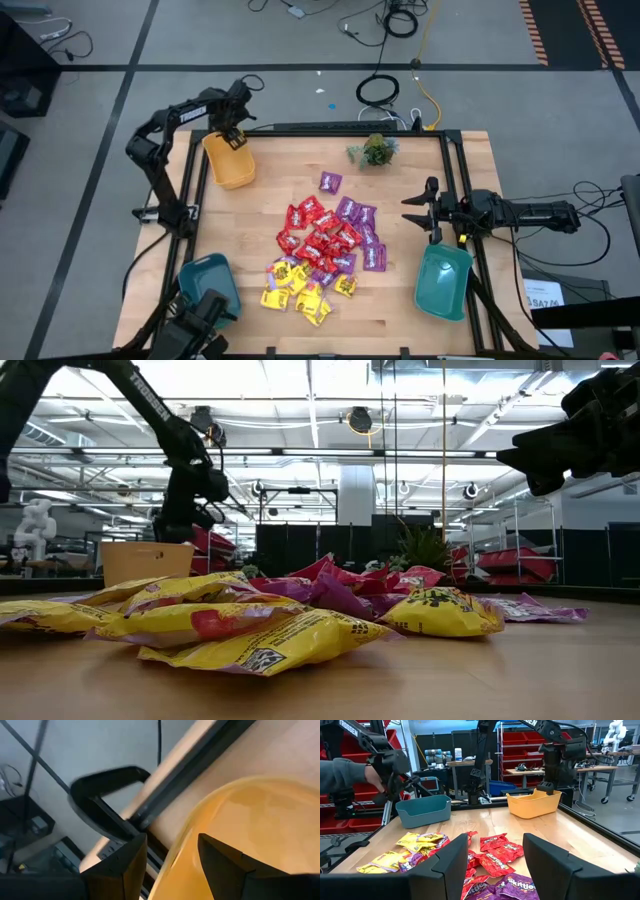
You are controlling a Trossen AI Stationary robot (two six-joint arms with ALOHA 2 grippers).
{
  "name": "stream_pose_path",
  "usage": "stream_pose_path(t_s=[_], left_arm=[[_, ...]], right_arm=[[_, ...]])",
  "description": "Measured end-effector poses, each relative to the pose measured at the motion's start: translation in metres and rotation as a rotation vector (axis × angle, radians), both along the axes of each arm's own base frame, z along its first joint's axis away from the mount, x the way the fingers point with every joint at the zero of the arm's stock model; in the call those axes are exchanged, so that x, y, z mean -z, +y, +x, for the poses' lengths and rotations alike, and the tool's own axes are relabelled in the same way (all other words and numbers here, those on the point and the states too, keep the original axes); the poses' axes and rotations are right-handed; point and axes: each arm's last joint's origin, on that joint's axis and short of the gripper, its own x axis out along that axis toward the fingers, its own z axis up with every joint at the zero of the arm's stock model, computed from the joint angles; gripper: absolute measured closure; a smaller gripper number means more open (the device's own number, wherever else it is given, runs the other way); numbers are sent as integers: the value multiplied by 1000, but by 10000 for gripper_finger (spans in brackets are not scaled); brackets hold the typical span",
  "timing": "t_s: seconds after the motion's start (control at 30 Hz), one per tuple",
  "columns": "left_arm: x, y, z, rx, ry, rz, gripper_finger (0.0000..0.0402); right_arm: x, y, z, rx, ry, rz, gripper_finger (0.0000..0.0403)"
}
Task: Sort candy
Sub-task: Adjust the yellow bin
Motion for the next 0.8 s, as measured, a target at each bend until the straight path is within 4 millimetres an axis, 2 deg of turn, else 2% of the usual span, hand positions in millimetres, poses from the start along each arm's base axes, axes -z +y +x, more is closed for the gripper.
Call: stream_pose_path(t_s=[0.17, 0.43, 0.67, 0.8], left_arm=[[13, -2, 0, 0, 26, -93, 240], [16, -14, -6, -155, 66, -187, 387], [3, -34, -9, -453, 92, -207, 396], [-14, -49, 9, -529, -8, -138, 397]], right_arm=[[0, 0, 0, 0, 0, 0, 220], [0, 0, 0, 0, 0, 0, 220], [0, 0, 0, 0, 0, 0, 220], [0, 0, 0, 1, 0, 0, 220]])
